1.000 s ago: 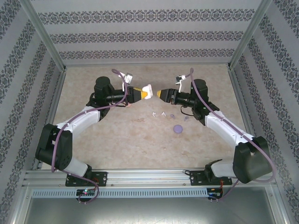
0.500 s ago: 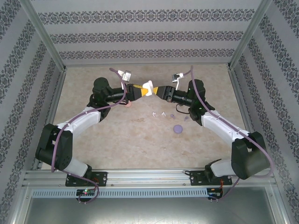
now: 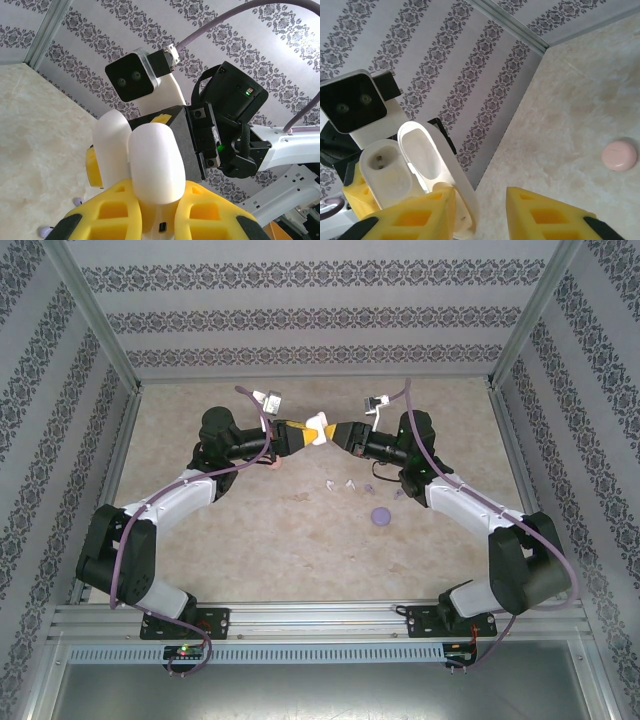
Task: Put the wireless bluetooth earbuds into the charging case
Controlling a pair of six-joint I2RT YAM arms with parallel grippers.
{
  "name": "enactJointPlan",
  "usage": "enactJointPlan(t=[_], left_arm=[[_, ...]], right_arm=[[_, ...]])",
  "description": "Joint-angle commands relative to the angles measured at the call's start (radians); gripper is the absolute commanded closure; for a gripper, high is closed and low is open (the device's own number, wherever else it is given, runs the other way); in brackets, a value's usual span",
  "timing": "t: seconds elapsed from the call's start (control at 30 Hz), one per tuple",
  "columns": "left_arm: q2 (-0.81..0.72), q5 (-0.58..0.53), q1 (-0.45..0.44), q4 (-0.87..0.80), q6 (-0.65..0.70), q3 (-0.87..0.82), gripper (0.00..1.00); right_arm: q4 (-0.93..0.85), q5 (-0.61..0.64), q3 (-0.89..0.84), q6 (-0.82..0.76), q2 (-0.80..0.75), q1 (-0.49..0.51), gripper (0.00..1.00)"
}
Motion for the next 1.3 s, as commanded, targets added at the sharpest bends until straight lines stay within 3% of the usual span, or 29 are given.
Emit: enactJointPlan(t=[0.0, 0.17, 0.4, 0.53, 0.7, 0.87, 1.07, 1.27], left_arm=[[0.006, 0.004, -0.014, 0.077, -0.006, -0.004, 1.00], [0.009, -0.005, -0.016, 0.082, -0.004, -0.010, 1.00], [0.012, -0.023, -0.015, 0.075, -0.002, -0.013, 1.00], [0.005, -0.051, -0.015, 0.063, 0.004, -0.021, 0.99], [-0.015, -0.116, -0.015, -0.004, 0.043, -0.028, 0.69], [-0.053, -0.174, -0.012, -0.103, 0.102, -0.028, 0.46], [-0.101, -0.199, 0.002, -0.226, 0.172, -0.017, 0.34], [-0.115, -0.216, 0.006, -0.482, 0.331, 0.074, 0.28]], right_arm=[[0.081, -0.033, 0.017, 0.025, 0.012, 0.011, 0.72], [0.100, -0.037, 0.018, 0.042, 0.013, 0.011, 0.80], [0.096, -0.035, 0.019, 0.047, 0.002, 0.011, 1.00], [0.082, -0.029, 0.022, 0.044, 0.000, 0.009, 1.00], [0.027, -0.010, 0.024, 0.013, -0.006, -0.002, 1.00], [-0.048, 0.005, 0.032, -0.035, 0.001, -0.032, 1.00], [-0.165, 0.005, 0.067, -0.117, 0.012, -0.076, 1.00], [-0.409, 0.039, 0.164, -0.326, 0.010, -0.087, 1.00]])
